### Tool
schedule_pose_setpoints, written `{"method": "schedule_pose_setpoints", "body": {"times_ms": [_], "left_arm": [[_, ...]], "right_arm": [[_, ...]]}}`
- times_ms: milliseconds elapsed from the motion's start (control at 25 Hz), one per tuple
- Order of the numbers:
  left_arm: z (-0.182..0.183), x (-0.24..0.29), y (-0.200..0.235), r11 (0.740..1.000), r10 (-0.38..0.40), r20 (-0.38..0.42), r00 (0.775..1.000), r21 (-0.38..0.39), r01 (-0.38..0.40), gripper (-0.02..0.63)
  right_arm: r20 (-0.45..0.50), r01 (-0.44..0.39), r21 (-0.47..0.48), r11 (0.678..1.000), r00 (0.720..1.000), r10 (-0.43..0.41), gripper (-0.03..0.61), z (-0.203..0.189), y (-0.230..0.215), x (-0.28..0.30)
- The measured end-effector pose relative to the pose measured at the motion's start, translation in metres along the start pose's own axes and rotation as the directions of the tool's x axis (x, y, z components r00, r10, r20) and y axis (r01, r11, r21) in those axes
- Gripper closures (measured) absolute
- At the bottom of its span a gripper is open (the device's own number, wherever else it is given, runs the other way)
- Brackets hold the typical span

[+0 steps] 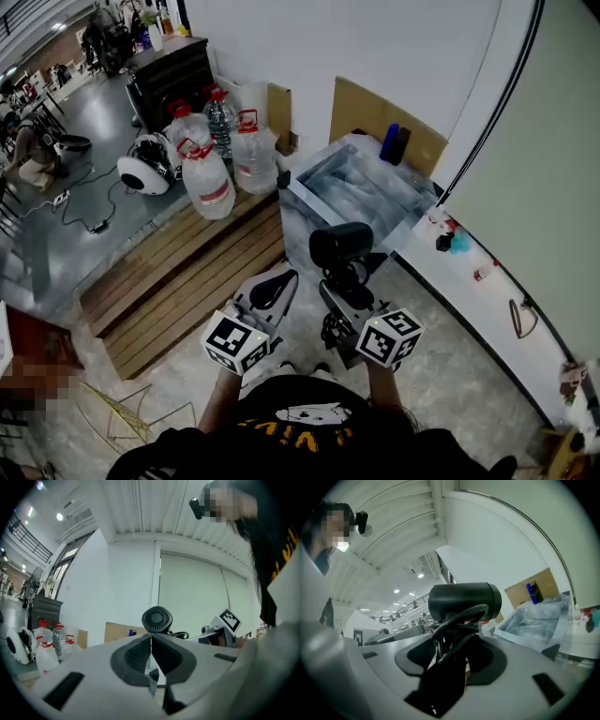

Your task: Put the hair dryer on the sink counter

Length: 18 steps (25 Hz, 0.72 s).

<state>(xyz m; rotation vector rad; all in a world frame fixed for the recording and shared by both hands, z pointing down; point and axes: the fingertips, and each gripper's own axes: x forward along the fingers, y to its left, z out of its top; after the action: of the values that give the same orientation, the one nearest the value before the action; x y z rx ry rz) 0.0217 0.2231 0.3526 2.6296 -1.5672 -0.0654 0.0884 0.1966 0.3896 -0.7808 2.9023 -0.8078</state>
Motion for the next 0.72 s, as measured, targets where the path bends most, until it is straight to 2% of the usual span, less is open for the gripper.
{"method": "schedule_pose_setpoints", "body": {"times_ms": [400, 720], "left_arm": [[0.010, -0.023, 0.021, 1.000, 0.002, 0.016, 1.000, 0.007, -0.003, 0.604], [-0.005, -0.049, 0.034, 1.000, -0.003, 0.001, 1.000, -0.016, 0.003, 0.604]], "right_arm": [[-0.003, -0.002, -0.005, 1.000, 1.000, 0.002, 0.387, -0.005, 0.021, 0.023], [-0.014, 0.029, -0.015, 0.999, 0.999, -0.029, 0.387, -0.025, 0.033, 0.029]]}}
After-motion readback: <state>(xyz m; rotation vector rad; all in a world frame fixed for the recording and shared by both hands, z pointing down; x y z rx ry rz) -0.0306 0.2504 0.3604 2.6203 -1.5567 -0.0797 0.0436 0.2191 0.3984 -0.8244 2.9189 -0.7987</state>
